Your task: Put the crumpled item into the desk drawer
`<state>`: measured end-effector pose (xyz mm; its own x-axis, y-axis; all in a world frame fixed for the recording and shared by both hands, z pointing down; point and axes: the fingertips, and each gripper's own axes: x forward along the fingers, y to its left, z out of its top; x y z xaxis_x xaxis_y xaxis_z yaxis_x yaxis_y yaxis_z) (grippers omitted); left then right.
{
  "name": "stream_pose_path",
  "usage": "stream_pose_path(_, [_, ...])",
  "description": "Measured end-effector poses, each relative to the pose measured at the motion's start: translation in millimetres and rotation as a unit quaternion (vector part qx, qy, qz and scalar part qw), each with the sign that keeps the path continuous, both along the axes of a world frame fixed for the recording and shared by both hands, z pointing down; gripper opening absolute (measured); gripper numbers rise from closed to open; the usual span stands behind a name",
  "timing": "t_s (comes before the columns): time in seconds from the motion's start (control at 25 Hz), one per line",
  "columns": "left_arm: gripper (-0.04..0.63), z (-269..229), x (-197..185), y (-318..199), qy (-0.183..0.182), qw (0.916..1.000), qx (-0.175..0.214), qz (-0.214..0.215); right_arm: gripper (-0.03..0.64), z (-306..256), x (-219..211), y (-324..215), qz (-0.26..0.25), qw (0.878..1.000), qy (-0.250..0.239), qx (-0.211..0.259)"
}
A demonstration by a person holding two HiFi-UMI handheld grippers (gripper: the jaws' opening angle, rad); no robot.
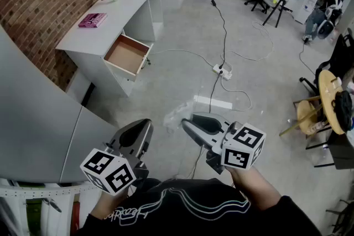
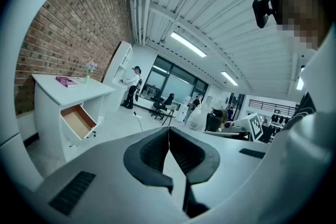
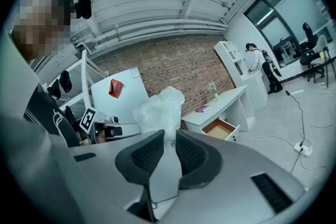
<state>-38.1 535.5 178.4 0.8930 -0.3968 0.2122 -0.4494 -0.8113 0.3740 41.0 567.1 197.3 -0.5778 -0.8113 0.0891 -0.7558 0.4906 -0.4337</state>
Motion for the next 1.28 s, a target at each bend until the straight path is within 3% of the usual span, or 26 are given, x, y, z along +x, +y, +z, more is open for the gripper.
stream_pose_path(0.8, [0.021, -28, -6, 40, 0.008, 0.9991, 0.041, 0.002, 0.086, -26, -5, 34, -0.006, 0.999, 0.016, 0.032])
stream_pose_path(1.28, [0.021, -22, -1, 25, 0.006, 0.9992, 0.04, -0.002, 0.086, -25, 8, 15, -0.002, 0.999, 0.012, 0.041])
